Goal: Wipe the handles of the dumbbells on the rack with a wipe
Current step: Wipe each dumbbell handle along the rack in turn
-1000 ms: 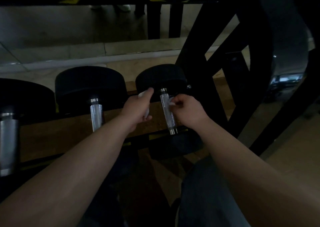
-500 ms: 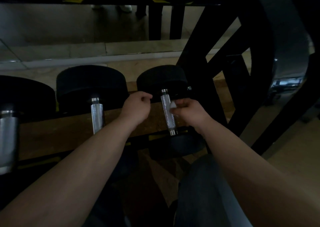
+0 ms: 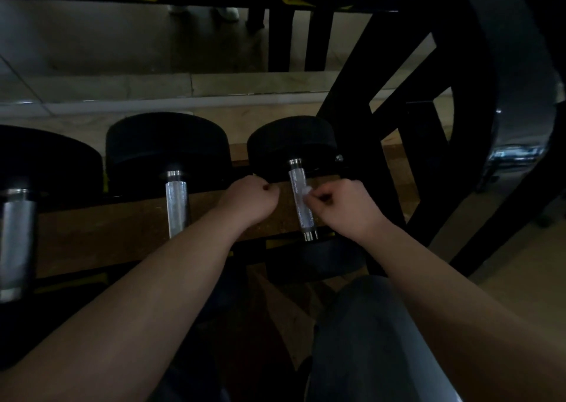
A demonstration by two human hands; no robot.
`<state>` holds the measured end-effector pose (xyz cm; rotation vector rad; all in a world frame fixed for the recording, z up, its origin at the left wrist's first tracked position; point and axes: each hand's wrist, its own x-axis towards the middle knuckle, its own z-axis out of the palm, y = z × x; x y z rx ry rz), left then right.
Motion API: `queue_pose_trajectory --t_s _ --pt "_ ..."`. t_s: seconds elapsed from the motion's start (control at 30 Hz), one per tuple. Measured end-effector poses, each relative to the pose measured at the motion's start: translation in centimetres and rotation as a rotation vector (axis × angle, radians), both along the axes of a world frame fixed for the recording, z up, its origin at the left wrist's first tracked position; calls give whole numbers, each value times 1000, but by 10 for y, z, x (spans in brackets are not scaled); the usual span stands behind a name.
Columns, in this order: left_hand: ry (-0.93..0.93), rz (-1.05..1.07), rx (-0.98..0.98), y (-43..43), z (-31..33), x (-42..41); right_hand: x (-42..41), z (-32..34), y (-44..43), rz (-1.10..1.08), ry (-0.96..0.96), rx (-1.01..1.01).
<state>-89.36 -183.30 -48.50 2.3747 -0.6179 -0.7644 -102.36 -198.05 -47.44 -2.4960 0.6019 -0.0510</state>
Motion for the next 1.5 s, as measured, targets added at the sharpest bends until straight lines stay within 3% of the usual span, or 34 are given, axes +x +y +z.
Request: queue_pose_trajectory --t_s 0.17,0.33,0.5,0.63,0.7,0.83,0.9,0.97,1.07,1.13,1.2,1.3,1.4,1.5 --pt "-56 -125 31 0 0 -5 14 -2 0 49 -33 -97" --pt "-44 -108 -11 1 0 -4 33 -6 -3 76 -143 -198" --pt "2 -141 -29 -2 3 -10 8 2 -9 298 34 -225" --pt "31 -186 -28 -2 0 -12 1 10 -18 430 238 -51" --pt "35 -196 -26 -3 1 -12 4 3 -20 334 155 113" --pt "111 -110 -83 -7 3 -12 26 -24 -20 -87 -272 344" --pt "140 -73 -80 -10 6 -10 31 -32 -20 -185 -310 444" --pt "175 -31 -50 -16 11 -9 22 -29 -22 -194 -205 444" --pt "250 63 -24 -25 14 -6 -2 -17 -28 -11 110 383" --pt "255 62 -12 -26 11 -6 -4 -15 -33 20 214 434" --pt "225 -15 81 -27 5 -7 8 -19 -32 -104 144 521" --pt "270 -34 38 -30 -1 -6 33 -25 -25 -358 -111 744" --pt "242 -30 26 -36 -2 0 36 -23 -30 -244 -29 629" --pt "177 -43 12 -38 -4 8 19 -15 -42 78 360 383"
